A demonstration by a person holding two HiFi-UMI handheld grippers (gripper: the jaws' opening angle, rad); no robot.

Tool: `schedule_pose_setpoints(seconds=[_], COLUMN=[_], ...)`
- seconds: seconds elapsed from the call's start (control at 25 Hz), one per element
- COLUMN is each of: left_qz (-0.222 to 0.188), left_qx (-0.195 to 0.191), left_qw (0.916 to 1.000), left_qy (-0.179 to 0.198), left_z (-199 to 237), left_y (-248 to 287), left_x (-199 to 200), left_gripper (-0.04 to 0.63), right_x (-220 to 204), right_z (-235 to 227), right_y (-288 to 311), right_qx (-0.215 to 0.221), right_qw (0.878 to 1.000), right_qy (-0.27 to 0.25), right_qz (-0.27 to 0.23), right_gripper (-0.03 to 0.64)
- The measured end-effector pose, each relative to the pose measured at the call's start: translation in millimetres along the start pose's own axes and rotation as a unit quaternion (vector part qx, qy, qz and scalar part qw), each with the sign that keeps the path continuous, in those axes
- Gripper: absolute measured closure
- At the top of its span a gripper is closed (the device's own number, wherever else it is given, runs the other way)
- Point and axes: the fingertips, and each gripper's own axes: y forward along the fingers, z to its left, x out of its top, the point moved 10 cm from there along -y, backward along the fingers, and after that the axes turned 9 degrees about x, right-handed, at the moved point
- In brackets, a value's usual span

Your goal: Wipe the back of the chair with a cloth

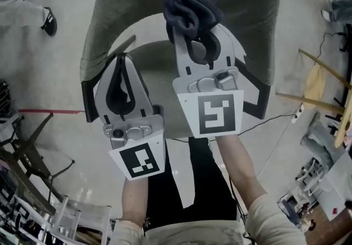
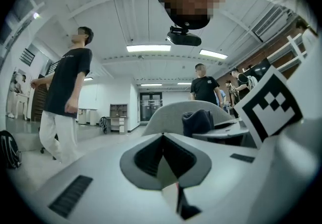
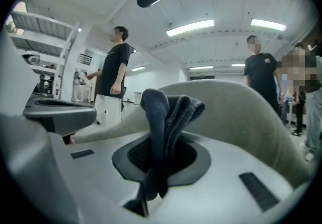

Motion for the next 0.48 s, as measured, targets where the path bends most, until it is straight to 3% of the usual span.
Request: schedule_pose_setpoints(seconds=[0.28, 0.48], left_qz=[0.015, 0.022], left_qx=[0.086, 0.13], left_qw=[0.9961, 0.9911], left_qy=[-0.009, -0.013], left_z=[27.4, 47.3], left_y=[-37.8, -54.0], left_x=[-24.9, -44.1], left_gripper=[0.581, 0.581], right_x=[-33.1, -56.2], right_z=[66.1, 108.1], right_y=[27.3, 42.9], right_qx=[0.156, 0.27], right_qw=[0.988, 0.962], right_qy=[-0.009, -0.024], right_qz=[0.009, 0.029], right_gripper=[0.563, 0.563])
